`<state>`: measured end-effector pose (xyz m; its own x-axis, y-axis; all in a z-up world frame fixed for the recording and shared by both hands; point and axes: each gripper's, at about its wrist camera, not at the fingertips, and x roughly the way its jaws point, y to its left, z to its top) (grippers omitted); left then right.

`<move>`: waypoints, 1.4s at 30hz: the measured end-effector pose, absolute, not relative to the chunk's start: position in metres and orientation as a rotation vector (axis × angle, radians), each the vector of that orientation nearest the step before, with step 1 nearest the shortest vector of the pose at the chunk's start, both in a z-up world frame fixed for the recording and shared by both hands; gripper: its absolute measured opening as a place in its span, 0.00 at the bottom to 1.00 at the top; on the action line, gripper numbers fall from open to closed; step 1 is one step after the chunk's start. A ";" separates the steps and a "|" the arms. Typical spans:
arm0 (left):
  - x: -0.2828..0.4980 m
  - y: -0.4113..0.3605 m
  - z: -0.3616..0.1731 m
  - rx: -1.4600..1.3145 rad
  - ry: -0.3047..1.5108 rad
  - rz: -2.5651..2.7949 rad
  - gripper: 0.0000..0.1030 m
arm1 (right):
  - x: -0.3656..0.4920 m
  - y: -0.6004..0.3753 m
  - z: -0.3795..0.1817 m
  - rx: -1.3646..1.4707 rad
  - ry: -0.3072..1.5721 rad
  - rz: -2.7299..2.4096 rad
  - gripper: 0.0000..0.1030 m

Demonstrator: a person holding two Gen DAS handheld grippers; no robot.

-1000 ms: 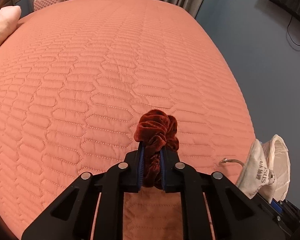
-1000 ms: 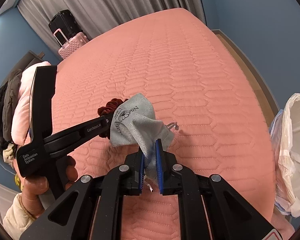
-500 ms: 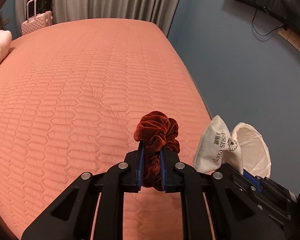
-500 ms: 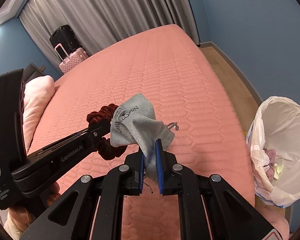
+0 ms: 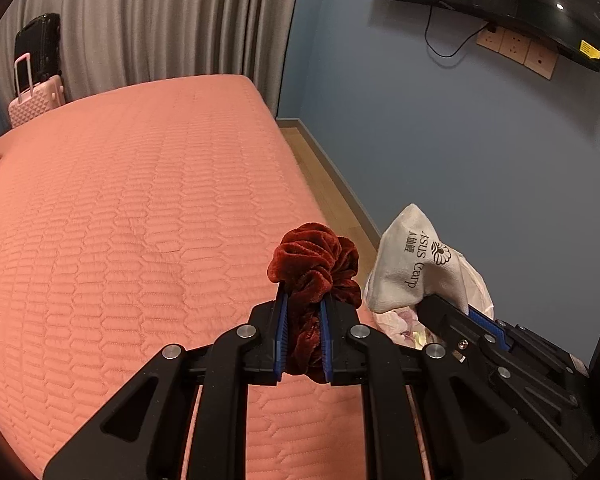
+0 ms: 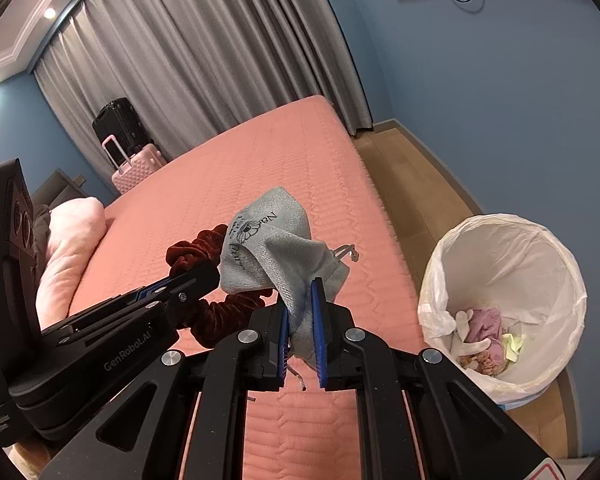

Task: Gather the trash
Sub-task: 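Carry the scrunchie and grey pouch over the wastebasket with both grippers, then open both grippers to drop the scrunchie and pouch into the wastebasket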

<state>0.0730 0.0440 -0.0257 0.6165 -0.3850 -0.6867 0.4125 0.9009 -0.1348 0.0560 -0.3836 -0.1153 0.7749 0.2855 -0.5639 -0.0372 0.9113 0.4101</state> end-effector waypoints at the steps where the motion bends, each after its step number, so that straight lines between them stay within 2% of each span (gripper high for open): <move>1: 0.070 0.038 -0.023 0.045 0.775 -0.469 0.13 | 0.053 -0.392 -0.113 0.399 0.657 0.171 0.10; 20: 0.042 -0.045 0.006 0.149 0.707 -0.630 0.13 | 0.015 -0.490 -0.082 0.438 0.550 0.017 0.10; 32: 0.041 -0.077 0.011 0.168 0.701 -0.688 0.18 | 0.020 -0.520 -0.078 0.447 0.532 -0.039 0.10; 38: 0.041 -0.085 0.011 0.166 0.684 -0.684 0.33 | 0.026 -0.519 -0.076 0.454 0.533 -0.052 0.12; 40: 0.042 -0.084 0.013 0.157 0.676 -0.678 0.46 | 0.028 -0.519 -0.076 0.458 0.532 -0.061 0.15; 42: 0.041 -0.083 0.014 0.150 0.665 -0.674 0.48 | 0.029 -0.516 -0.077 0.465 0.528 -0.070 0.16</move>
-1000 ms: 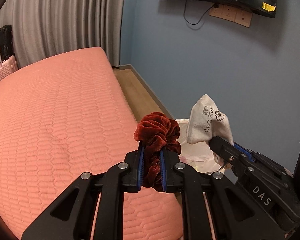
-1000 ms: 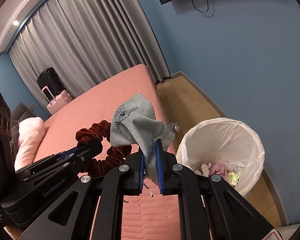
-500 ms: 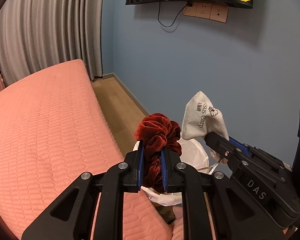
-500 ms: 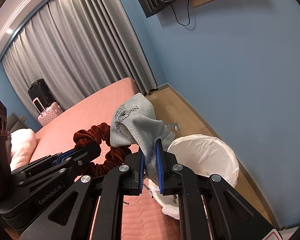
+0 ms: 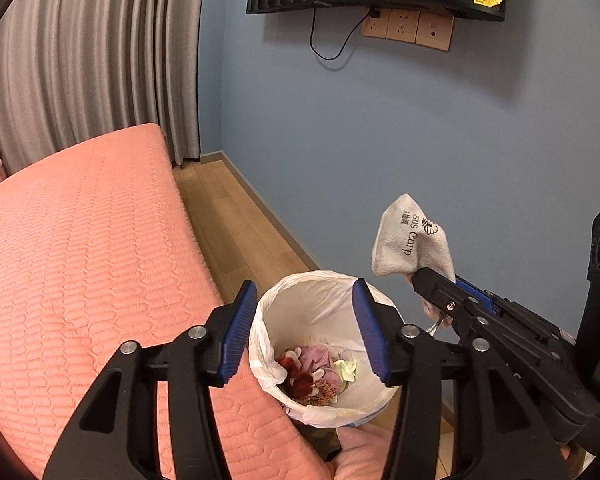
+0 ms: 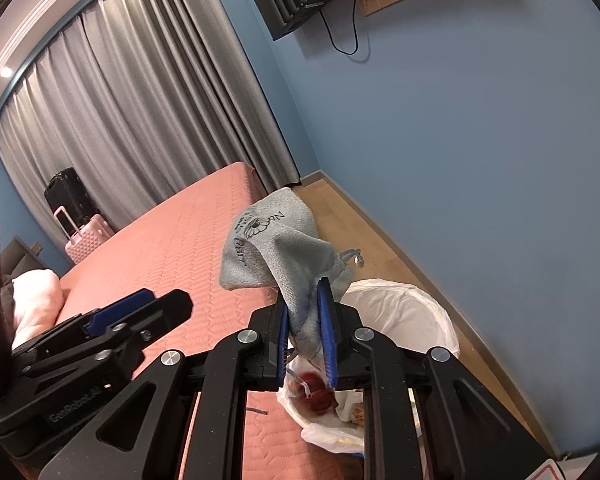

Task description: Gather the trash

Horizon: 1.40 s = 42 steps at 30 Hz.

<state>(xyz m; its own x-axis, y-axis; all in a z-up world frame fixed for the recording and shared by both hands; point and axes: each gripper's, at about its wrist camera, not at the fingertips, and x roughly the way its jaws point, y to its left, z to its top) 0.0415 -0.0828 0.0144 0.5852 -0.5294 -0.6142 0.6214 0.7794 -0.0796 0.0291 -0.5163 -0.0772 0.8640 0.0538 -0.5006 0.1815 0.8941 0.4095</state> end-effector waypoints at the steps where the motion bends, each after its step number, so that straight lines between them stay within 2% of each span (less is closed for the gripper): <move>1: 0.042 -0.082 0.015 0.149 0.663 -0.671 0.50 | 0.031 -0.516 -0.078 0.468 0.530 -0.072 0.18; 4: 0.043 -0.079 0.015 0.140 0.666 -0.659 0.54 | 0.033 -0.516 -0.079 0.481 0.531 -0.071 0.28; 23: 0.038 -0.046 0.007 0.129 0.669 -0.577 0.64 | 0.029 -0.495 -0.075 0.399 0.580 -0.016 0.33; 26: 0.034 -0.040 0.005 0.139 0.667 -0.558 0.70 | 0.028 -0.485 -0.072 0.346 0.593 -0.018 0.34; 30: 0.029 -0.031 -0.001 0.152 0.676 -0.539 0.72 | 0.019 -0.475 -0.076 0.317 0.610 -0.026 0.45; 38: 0.018 -0.014 -0.012 0.184 0.691 -0.495 0.80 | 0.004 -0.462 -0.092 0.291 0.658 -0.025 0.57; 42: 0.015 -0.004 -0.014 0.183 0.693 -0.474 0.85 | -0.002 -0.462 -0.099 0.310 0.670 -0.026 0.69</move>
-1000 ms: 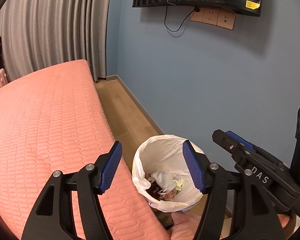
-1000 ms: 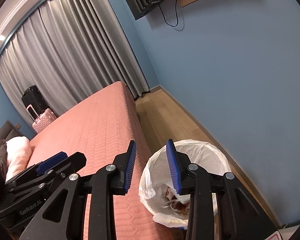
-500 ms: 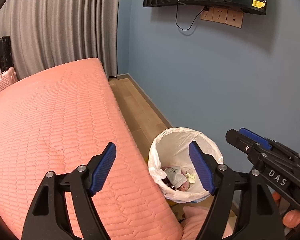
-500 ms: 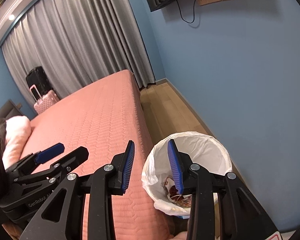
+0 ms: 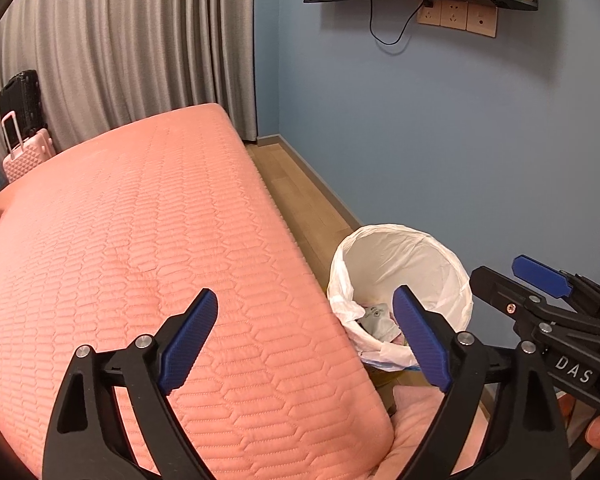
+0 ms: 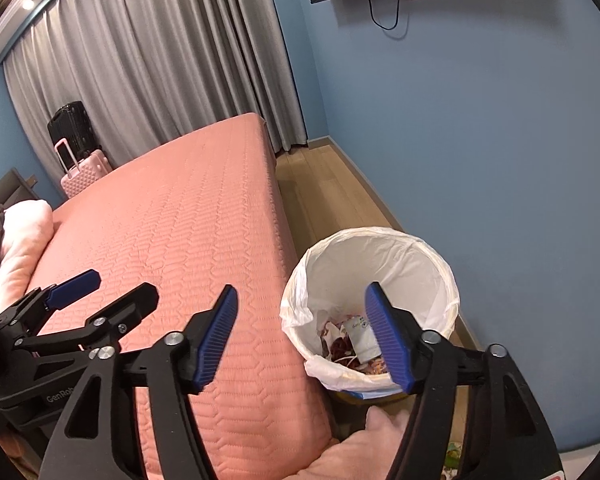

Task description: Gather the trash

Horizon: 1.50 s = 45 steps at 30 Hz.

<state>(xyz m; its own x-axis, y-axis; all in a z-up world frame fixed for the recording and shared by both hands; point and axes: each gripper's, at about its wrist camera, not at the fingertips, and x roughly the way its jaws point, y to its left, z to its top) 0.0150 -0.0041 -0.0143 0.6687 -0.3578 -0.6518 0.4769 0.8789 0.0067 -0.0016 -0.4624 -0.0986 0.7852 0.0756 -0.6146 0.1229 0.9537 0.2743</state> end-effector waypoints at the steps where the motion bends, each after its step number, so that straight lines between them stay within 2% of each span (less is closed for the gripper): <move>1: 0.014 -0.002 -0.015 0.181 0.693 -0.467 0.87 | -0.004 -0.462 -0.101 0.316 0.672 -0.025 0.73; 3: 0.013 0.002 -0.015 0.180 0.694 -0.458 0.87 | -0.008 -0.462 -0.102 0.312 0.671 -0.028 0.82; 7: 0.012 0.008 -0.019 0.188 0.698 -0.444 0.87 | -0.012 -0.459 -0.104 0.273 0.672 -0.049 0.84; 8: 0.011 0.010 -0.020 0.190 0.699 -0.440 0.88 | -0.013 -0.458 -0.104 0.264 0.680 -0.053 0.87; 9: 0.010 0.011 -0.021 0.190 0.701 -0.437 0.88 | -0.014 -0.459 -0.105 0.261 0.685 -0.056 0.95; 45: -0.008 0.011 -0.034 0.207 0.701 -0.380 0.92 | -0.030 -0.451 -0.126 0.161 0.741 -0.118 0.95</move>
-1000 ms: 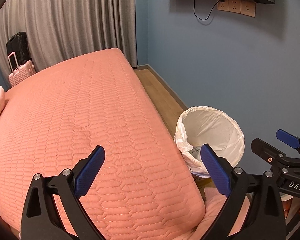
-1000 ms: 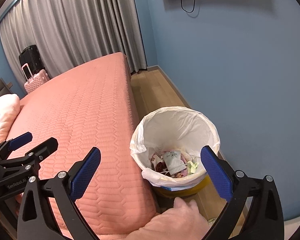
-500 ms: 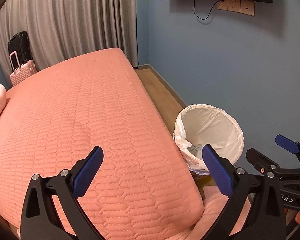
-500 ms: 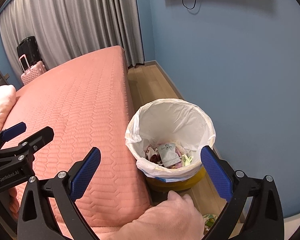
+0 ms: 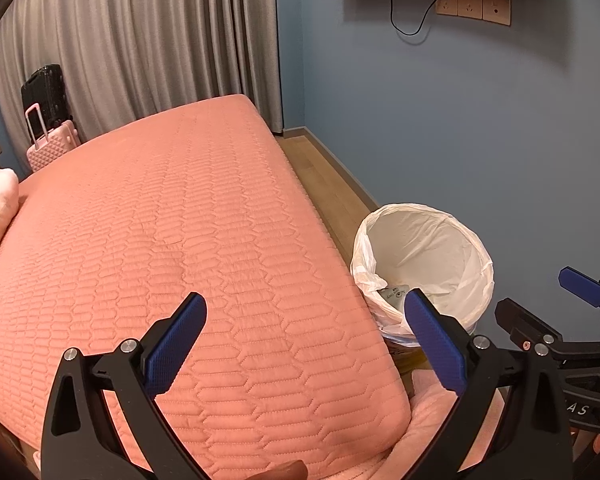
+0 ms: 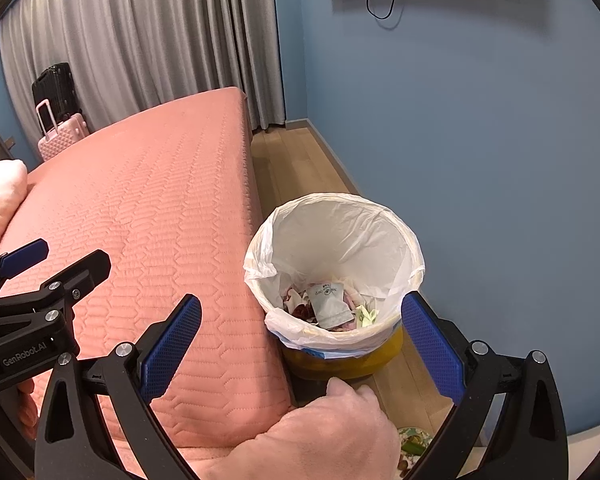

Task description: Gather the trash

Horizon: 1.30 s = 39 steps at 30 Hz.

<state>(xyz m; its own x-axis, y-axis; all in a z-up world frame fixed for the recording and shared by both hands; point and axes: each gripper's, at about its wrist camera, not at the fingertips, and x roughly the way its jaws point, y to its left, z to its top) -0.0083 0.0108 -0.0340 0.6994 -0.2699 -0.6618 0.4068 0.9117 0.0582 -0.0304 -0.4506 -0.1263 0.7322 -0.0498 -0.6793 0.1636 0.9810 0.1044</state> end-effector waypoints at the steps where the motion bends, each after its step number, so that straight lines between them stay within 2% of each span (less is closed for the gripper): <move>1: -0.008 0.011 -0.035 0.208 0.702 -0.379 0.92 | -0.031 -0.450 -0.127 0.159 0.741 -0.119 0.95; 39: -0.010 0.006 -0.045 0.210 0.741 -0.326 0.92 | -0.037 -0.453 -0.134 0.131 0.751 -0.159 0.95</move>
<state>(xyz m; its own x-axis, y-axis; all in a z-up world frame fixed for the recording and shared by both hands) -0.0102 0.0061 -0.0449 0.6911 -0.2156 -0.6899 0.3624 0.9292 0.0727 -0.0370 -0.4528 -0.1344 0.7198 -0.0967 -0.6874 0.1904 0.9798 0.0615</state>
